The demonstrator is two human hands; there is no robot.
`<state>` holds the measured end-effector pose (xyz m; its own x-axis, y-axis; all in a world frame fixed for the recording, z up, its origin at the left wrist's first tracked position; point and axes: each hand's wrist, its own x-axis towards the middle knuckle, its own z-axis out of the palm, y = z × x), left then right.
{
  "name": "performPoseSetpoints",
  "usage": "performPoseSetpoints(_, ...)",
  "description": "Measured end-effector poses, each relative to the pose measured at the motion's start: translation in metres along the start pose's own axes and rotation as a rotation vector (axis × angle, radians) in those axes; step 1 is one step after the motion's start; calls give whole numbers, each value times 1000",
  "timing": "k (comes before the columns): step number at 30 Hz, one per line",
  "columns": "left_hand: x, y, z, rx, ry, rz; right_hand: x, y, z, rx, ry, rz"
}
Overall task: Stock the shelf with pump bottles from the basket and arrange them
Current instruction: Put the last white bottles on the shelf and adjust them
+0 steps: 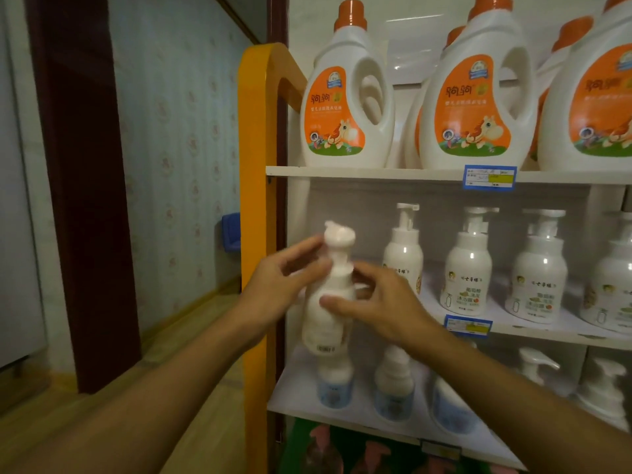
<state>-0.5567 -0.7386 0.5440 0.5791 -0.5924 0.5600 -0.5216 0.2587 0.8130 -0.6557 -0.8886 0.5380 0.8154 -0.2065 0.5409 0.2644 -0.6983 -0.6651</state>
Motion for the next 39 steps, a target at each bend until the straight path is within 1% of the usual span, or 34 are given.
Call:
performPoseSetpoints(2, 2, -5, -18, 74, 99, -27, 19, -6, -9, -35, 117, 32)
performPoseSetpoints(4, -3, -16, -33, 109, 161, -65, 39, -10, -17, -31, 173, 85)
performPoseSetpoints(7, -16, -32, -47, 107, 158, -127, 64, -7, -24, -65, 158, 166)
performPoseSetpoints(10, -25, -45, -51, 140, 123, -139, 82, 2, -20, -119, 158, 243)
performPoseSetpoints(14, -29, -57, -55, 169, 142, -157, 95, 17, -7, -120, 159, 315)
performPoseSetpoints(17, -32, -66, -57, 170, 118, -174, 103, 26, -5, -101, 160, 335)
performPoseSetpoints(22, -39, -75, -55, 143, 79, -212, 110, 26, -2, -41, 48, 353)
performPoseSetpoints(24, -40, -75, -55, 126, 84, -224, 111, 27, 0, -48, 54, 355)
performPoseSetpoints(30, -42, -72, -55, 111, 80, -227, 108, 30, 3, -223, 162, 318)
performPoseSetpoints(33, -43, -72, -55, 119, 85, -227, 109, 30, 2, -214, 143, 306)
performPoseSetpoints(37, -43, -75, -55, 102, 102, -236, 109, 31, 5, -144, 100, 310)
performPoseSetpoints(39, -43, -75, -53, 96, 96, -246, 109, 33, 9, -169, 82, 313)
